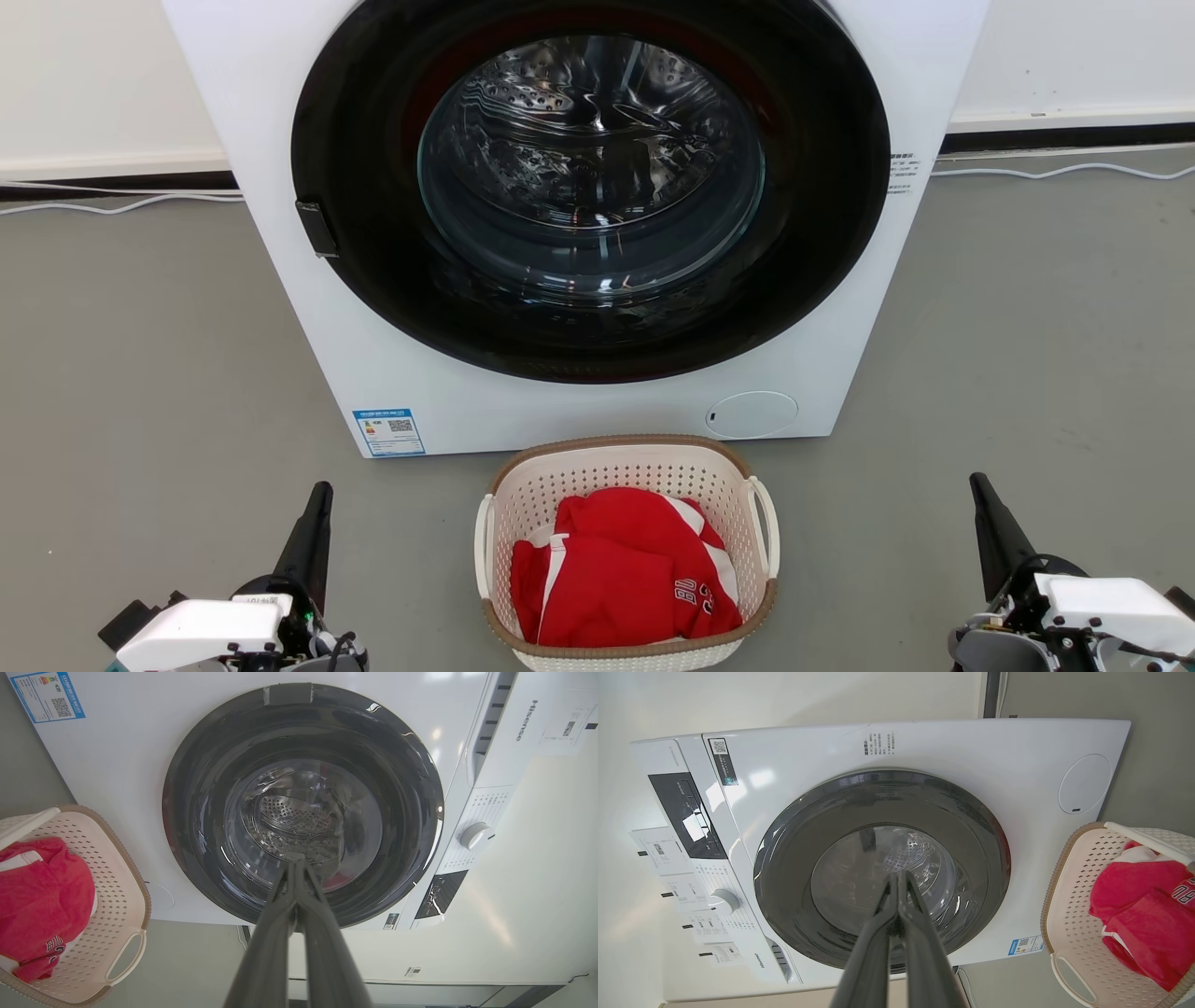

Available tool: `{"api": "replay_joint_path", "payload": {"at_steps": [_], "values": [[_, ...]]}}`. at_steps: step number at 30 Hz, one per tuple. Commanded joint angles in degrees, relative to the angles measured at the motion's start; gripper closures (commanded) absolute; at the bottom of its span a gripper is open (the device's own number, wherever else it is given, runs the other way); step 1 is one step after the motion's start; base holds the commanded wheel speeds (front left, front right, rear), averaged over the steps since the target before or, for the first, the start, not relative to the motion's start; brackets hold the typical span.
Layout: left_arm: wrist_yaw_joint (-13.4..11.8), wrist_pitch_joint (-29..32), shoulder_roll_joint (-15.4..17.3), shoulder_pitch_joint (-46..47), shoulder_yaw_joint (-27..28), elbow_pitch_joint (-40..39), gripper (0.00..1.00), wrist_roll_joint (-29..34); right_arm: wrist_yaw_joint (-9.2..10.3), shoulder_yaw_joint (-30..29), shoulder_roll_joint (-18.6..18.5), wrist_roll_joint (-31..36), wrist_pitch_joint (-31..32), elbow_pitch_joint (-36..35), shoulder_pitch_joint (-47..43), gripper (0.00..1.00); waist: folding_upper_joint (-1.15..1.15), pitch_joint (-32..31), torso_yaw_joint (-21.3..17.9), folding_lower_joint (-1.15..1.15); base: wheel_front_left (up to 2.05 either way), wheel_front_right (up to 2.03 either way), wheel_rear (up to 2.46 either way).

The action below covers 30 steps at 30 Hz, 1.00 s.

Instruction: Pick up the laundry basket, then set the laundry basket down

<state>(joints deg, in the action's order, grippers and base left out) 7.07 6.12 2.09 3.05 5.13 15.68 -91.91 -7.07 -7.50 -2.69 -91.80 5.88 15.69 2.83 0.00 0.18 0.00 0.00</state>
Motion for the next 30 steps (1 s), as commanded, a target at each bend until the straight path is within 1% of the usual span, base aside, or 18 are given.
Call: {"api": "replay_joint_path", "payload": {"at_steps": [1,30], "values": [[0.4,0.3,0.8,3.1,1.4,-1.7,1.00,-0.3,-0.42,1.0,-0.2,-0.4,0.6,-1.7,3.3,1.00,0.00,0.0,0.0,0.00,0.00,0.00,0.00],[0.4,0.3,0.8,3.1,1.4,-1.7,1.00,-0.3,-0.42,1.0,-0.2,-0.4,0.6,-1.7,3.3,1.00,0.00,0.0,0.0,0.00,0.00,0.00,0.00]]}}
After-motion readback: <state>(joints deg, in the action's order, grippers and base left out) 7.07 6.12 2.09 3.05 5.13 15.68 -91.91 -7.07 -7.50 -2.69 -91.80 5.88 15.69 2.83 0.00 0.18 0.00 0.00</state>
